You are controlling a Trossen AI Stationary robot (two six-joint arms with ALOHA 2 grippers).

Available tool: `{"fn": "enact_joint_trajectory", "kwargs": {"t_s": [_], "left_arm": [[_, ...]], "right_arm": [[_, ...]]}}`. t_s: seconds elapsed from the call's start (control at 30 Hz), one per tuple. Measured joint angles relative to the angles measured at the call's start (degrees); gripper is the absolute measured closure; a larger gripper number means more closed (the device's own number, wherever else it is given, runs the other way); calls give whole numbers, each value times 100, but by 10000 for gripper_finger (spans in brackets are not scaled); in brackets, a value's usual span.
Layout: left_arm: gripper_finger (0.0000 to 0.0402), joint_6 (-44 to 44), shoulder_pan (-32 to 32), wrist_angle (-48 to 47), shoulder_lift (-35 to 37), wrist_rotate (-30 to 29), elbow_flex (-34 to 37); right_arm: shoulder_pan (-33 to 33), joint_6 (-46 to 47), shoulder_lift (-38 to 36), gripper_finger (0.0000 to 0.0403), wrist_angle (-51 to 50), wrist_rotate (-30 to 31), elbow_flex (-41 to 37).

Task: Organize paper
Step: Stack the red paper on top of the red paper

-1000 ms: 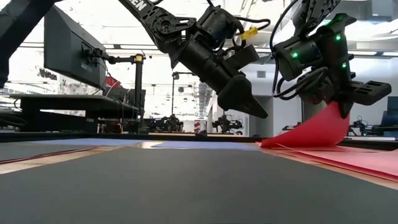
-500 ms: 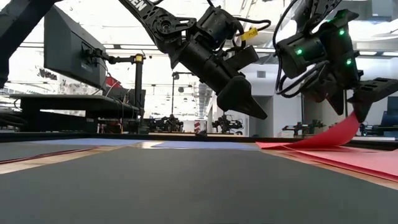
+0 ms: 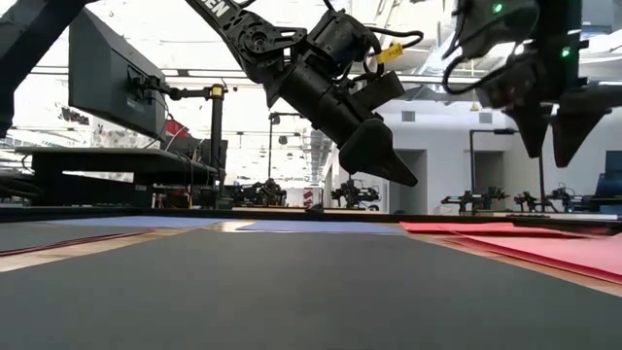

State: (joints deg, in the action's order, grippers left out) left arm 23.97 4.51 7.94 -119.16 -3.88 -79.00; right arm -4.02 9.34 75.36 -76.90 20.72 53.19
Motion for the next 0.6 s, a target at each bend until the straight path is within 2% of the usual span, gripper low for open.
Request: {"fn": "enact_joint_trajectory", "kwargs": {"t_s": [0.13, 0.23, 0.33, 0.47, 0.6], "left_arm": [[228, 0, 0, 0, 1, 0, 0], [228, 0, -2, -9, 3, 0, 0], [228, 0, -2, -143, 34, 0, 0], [228, 15, -2, -542, 138, -4, -2], [228, 17, -2, -793, 210, -4, 0]], "right_arm": [[-164, 552, -156, 153, 513, -79, 0], [-200, 706, -118, 162, 1200, -559, 0], [-221, 511, 27, 188, 1767, -911, 0], [-279, 228, 298, 254, 1884, -1035, 0], [-239, 223, 360, 366, 1845, -1043, -201]]}}
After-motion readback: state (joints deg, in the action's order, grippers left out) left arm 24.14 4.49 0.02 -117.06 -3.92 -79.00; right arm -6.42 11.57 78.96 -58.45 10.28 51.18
